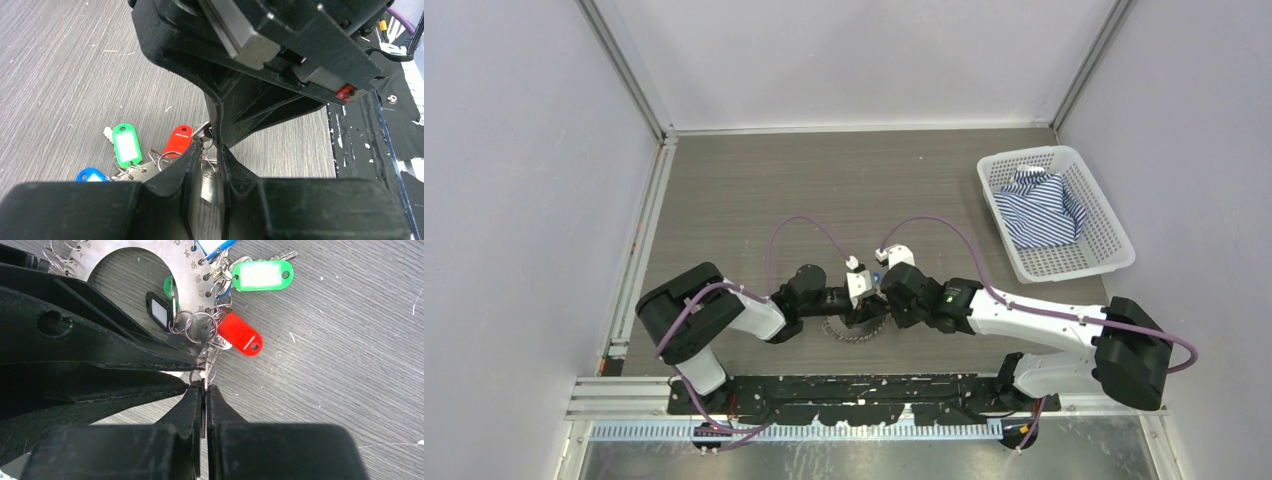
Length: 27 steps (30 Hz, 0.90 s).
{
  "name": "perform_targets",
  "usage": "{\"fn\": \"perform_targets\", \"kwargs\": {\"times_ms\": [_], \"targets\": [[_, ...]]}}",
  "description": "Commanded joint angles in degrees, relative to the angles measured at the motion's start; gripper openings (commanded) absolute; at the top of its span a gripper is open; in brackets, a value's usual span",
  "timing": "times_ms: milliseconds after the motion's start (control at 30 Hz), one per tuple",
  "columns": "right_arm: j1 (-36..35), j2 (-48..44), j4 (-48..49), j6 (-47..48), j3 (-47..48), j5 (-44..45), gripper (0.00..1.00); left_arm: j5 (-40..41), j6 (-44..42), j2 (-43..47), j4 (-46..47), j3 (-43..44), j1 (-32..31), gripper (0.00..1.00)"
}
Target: Remove the keys from the keyring
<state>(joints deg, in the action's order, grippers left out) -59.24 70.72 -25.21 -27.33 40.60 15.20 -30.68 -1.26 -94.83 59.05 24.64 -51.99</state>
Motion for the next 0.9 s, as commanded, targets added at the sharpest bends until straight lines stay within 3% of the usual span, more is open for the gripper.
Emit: {"fn": "perform_targets", "kwargs": {"times_ms": [0, 467, 600, 667, 867], "targets": [[-0.21, -2.65, 4.20, -0.30, 0.65, 0.44, 0.01, 0.57, -1.81, -0.21, -1.13, 0.98, 0.20, 0.20], [-0.19, -3.28, 3.93, -0.66, 0.10, 0.47, 0.01, 0.40, -0.82, -0.62, -0.17, 0.66, 0.61, 0.19], [-0.17, -2.83, 4.10, -0.92, -0.04, 0.20, 0.01, 0.79, -1.00, -0.62, 0.70, 0.67, 0.66, 0.10], [-0.23, -2.79, 4.00, -1.16, -0.12, 0.23, 0.01, 1.16, -0.89, -0.80, 1.46, 0.42, 0.66, 0.01], [0.18, -3.10, 0.96, -3.43, -1.05, 1.76, 0.01, 4.09, 0.89, -0.88, 6.89, -2.25, 1.06, 0.00]]}}
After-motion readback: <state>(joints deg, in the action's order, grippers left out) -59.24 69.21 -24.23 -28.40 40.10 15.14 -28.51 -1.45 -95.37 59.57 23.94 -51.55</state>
